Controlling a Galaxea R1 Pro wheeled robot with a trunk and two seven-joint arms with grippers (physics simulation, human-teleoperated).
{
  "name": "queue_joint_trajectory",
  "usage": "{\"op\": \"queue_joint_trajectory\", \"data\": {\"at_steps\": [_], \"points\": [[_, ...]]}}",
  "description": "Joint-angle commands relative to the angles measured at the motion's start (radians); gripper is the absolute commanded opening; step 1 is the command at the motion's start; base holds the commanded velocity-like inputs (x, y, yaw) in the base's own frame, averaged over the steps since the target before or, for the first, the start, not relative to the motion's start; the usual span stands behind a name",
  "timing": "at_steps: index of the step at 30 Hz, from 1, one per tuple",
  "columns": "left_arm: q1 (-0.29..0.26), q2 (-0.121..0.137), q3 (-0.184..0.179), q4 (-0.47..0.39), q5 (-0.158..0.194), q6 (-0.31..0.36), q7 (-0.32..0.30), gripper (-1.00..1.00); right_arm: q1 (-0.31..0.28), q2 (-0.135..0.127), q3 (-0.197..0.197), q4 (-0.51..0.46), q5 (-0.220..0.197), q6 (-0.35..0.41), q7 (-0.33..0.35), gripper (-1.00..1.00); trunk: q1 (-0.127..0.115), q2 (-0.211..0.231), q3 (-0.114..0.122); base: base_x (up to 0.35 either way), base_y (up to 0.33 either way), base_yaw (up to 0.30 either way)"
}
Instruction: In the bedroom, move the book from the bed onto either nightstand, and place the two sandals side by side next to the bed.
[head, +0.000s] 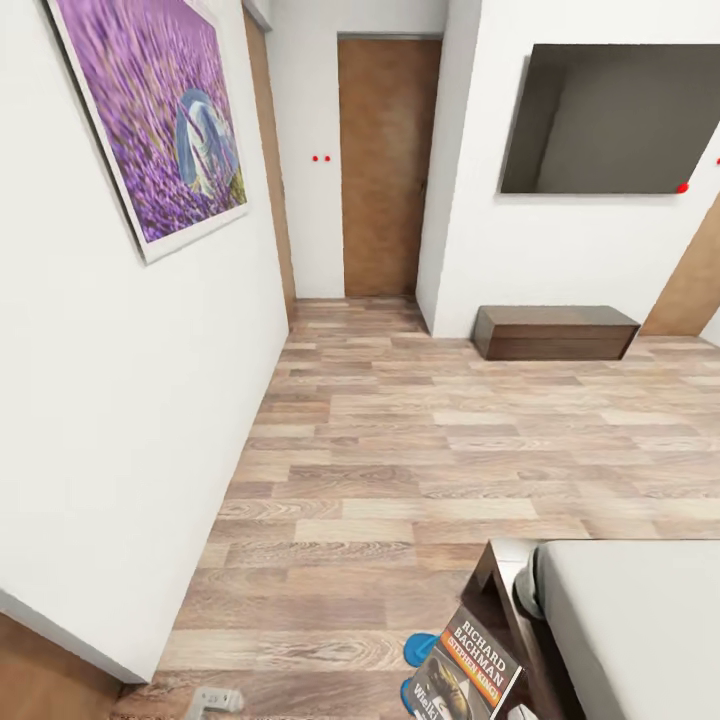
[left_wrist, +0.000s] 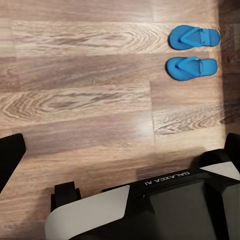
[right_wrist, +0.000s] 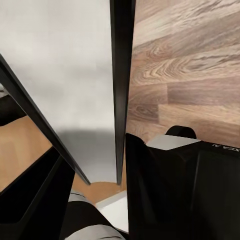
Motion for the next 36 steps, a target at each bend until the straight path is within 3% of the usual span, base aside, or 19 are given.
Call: {"op": "queue_joint_trajectory", "data": {"at_steps": [1,16,36], "points": [[-0.001,0.000,-0.009,0.002,0.009,-0.004,-0.003,1.00,0.000,-0.001,0.007,-0.001,-0.011,0.009,0.002,-1.00,0.000,-0.001,-0.001,0.000,0.000,0.293],[-0.001,0.000,-0.009,0.002,0.009,-0.004,-0.003,1.00,0.000,-0.001,0.007,-0.001,-0.011,0.009,0.002,-1.00,0.000,-0.001,-0.001,0.000,0.000,0.276],[-0.001,-0.001,-0.009,0.002,0.009,-0.004,-0.003,1.00,0.000,-0.001,0.007,-0.001,-0.011,-0.001,0.002,-1.00,0.000,-0.001,0.017,0.000,0.000,0.017]]}}
